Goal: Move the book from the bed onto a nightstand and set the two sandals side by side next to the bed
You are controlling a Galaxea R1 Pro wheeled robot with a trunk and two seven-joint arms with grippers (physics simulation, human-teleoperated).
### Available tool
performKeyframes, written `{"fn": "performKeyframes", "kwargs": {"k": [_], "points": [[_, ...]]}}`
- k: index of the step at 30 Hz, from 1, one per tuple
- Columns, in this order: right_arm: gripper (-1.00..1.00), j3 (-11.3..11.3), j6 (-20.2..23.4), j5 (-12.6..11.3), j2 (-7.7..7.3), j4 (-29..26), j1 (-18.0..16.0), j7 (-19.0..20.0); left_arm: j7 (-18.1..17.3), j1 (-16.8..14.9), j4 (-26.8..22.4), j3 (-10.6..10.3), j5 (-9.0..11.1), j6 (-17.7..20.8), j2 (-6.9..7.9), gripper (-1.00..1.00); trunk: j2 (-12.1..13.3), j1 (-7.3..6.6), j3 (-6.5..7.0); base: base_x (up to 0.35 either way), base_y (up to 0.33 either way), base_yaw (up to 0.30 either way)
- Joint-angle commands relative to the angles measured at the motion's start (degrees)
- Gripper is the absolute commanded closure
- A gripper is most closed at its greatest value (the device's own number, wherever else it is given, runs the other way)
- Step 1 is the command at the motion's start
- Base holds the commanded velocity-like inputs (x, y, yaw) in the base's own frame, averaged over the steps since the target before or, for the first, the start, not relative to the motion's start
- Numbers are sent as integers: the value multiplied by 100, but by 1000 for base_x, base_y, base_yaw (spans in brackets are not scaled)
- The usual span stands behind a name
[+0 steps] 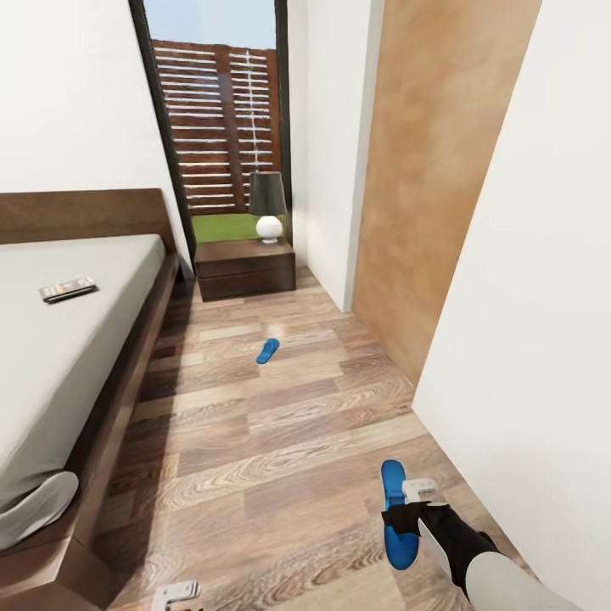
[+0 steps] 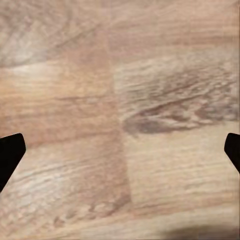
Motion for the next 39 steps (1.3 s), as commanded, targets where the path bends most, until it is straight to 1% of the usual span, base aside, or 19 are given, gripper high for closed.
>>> {"fn": "performKeyframes", "kwargs": {"k": [1, 15, 22, 39], "points": [[100, 2, 35, 44, -2, -14, 1, 26, -35, -3, 6, 46, -27, -17, -2, -100, -2, 2, -5, 287, 0, 1], [100, 3, 35, 45, -2, -15, 3, 26, -35, -3, 8, 48, -27, -16, -2, -100, -2, 2, -5, 287, 0, 0], [100, 68, 38, 43, 7, -18, 3, 26, -36, -3, 8, 48, -27, -9, -2, -100, -2, 2, -5, 287, 3, 0], [100, 91, 36, 41, 15, -14, 11, 26, -36, -3, 23, 46, -27, -8, -2, -100, -2, 2, -5, 287, 104, 0]]}}
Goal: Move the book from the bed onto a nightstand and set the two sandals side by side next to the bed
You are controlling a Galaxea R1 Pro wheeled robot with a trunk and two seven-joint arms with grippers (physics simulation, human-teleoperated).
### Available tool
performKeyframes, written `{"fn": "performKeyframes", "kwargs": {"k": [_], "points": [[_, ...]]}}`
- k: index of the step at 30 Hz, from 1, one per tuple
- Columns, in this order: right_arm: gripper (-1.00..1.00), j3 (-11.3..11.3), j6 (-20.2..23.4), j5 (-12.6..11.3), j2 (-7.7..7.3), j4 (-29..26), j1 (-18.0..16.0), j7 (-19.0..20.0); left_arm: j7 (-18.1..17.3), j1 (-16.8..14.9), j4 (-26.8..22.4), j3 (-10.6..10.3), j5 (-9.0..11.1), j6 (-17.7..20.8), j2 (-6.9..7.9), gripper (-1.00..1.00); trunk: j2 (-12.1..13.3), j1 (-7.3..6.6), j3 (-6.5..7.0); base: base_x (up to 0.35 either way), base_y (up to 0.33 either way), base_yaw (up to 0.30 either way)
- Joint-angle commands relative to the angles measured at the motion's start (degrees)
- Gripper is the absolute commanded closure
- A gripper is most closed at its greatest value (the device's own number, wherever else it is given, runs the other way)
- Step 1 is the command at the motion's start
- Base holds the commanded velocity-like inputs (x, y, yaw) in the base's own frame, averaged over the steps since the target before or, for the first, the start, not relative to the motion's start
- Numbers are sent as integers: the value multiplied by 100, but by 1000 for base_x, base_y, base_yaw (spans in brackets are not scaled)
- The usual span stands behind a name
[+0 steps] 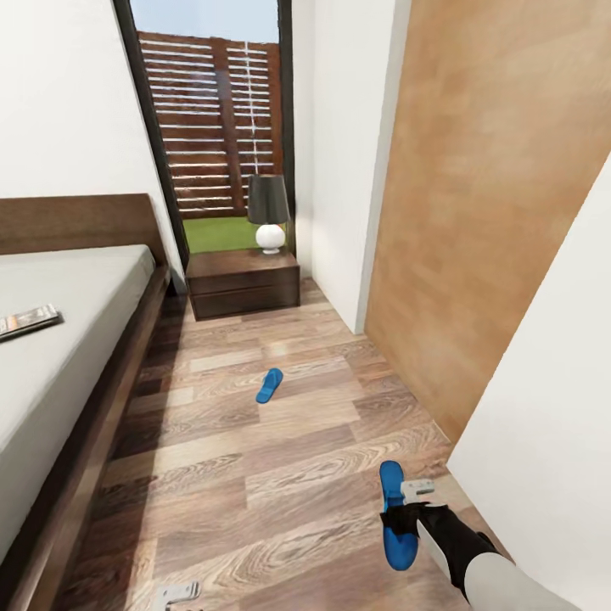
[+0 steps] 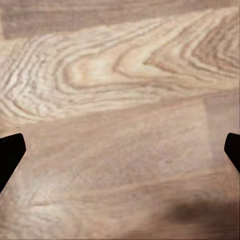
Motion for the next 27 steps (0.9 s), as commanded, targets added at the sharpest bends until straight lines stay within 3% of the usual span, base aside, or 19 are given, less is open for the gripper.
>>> {"fn": "performKeyframes", "kwargs": {"k": [1, 13, 27], "points": [[100, 11, 37, 42, -3, -14, 0, 23, -36, -4, 6, 47, -27, -16, -2, -100, -2, 2, -5, 287, 141, 0], [100, 57, 34, 44, 5, 86, 1, 23, -36, -4, 9, 48, -27, -16, -2, -100, -2, 2, -5, 292, 121, 0], [100, 81, 27, 45, 11, 113, 1, 23, -36, -4, 9, 49, -35, -16, -2, -100, -2, 2, -5, 301, -19, 0]]}}
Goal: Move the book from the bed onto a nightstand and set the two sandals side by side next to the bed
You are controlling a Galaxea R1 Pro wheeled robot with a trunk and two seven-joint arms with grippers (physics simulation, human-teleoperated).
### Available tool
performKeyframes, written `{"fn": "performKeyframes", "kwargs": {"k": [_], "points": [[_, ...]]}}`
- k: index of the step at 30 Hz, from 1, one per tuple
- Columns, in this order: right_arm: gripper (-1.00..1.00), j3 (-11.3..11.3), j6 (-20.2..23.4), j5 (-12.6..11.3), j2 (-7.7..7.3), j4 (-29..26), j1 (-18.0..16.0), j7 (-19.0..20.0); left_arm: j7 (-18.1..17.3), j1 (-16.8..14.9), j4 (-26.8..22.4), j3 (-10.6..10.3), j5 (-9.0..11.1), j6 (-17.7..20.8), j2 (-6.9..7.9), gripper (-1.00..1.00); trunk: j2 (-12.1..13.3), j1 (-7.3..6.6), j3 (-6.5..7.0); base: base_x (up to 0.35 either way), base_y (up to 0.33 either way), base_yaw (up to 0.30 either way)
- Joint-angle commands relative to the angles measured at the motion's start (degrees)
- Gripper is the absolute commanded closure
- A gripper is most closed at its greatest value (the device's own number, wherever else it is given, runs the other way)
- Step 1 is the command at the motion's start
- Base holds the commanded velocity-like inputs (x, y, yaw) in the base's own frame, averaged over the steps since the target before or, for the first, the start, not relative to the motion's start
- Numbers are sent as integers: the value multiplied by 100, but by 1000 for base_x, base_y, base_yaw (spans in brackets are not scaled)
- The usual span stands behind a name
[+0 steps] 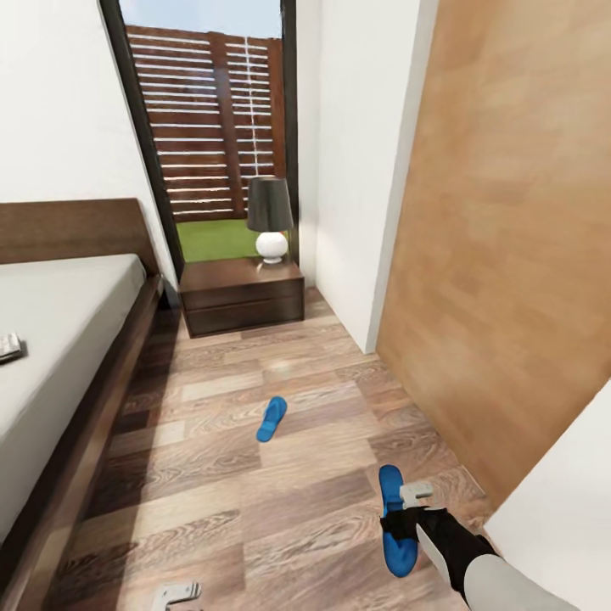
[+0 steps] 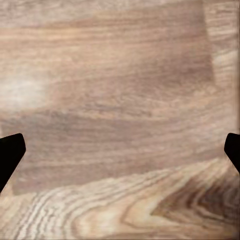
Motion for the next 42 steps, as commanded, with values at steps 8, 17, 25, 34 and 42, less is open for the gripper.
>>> {"fn": "performKeyframes", "kwargs": {"k": [8, 17, 25, 34, 42], "points": [[100, 29, 37, 43, -2, -10, 0, 23, -34, -3, 5, 44, -24, -16, -2, -100, -2, 2, -5, 305, -10, 0], [100, 27, 36, 43, 0, -9, 0, 23, -34, -3, 5, 44, -25, -16, -2, -100, -2, 2, -5, 306, -1, 0], [100, 26, 36, 43, -5, -9, 0, 23, -34, -3, 5, 45, -23, -16, -2, -100, -2, 2, -5, 305, 0, 0], [100, 26, 36, 43, -2, -9, 0, 23, -34, -3, 3, 44, -19, -16, -2, -100, -2, 2, -5, 304, 0, 0], [100, 26, 36, 43, -1, 4, 0, 23, -34, -3, 4, 44, -19, -16, 0, -100, -2, 2, -5, 259, 0, 0]]}}
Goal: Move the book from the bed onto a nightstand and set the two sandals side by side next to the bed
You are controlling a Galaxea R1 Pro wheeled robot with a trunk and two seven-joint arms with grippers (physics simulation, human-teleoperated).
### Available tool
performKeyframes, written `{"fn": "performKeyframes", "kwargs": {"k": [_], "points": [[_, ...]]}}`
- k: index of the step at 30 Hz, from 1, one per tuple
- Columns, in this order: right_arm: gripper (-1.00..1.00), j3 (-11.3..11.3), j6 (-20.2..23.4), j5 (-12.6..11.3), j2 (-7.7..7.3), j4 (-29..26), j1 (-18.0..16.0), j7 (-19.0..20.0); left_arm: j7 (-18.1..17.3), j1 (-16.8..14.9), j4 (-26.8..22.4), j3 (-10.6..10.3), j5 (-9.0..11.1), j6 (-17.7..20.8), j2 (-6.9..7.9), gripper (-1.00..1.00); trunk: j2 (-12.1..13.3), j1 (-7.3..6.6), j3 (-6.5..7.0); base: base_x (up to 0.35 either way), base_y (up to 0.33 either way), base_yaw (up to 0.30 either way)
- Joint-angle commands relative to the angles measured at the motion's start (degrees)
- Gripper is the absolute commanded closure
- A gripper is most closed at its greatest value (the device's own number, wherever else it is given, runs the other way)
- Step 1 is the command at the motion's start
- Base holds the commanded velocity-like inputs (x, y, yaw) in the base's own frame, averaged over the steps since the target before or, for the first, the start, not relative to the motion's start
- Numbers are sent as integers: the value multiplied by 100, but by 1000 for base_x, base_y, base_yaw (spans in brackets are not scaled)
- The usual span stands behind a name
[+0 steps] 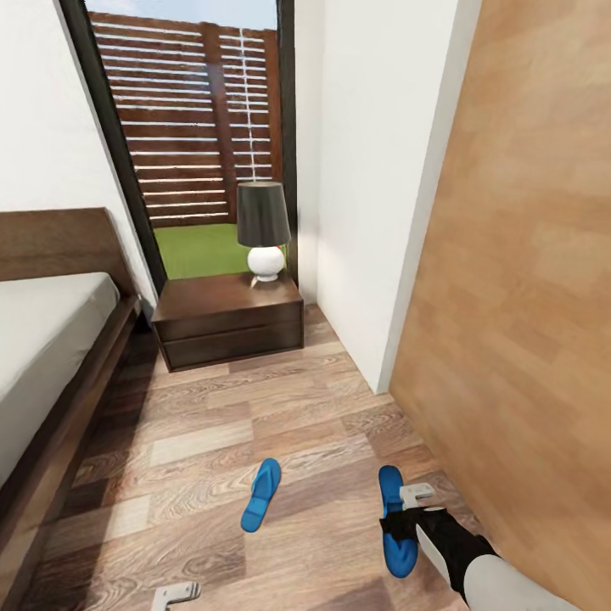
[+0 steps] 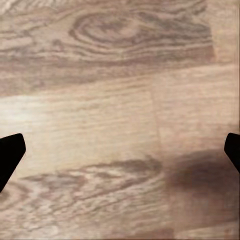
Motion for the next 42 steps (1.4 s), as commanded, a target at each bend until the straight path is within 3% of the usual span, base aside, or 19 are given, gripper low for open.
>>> {"fn": "performKeyframes", "kwargs": {"k": [1, 23, 42], "points": [[100, 19, 36, 44, -3, -9, 0, 22, -36, -2, 5, 46, -26, -16, -2, -100, -2, 1, -5, 236, 0, 0], [100, 24, 11, 44, -6, 31, 0, 22, -43, -1, -1, 46, -26, -16, 1, -100, -2, 1, -5, 186, 0, 0], [100, 17, -77, 53, -20, 159, 0, 14, -66, -88, -69, 45, -45, 81, -1, -100, -2, 1, -5, 25, 0, 0]]}}
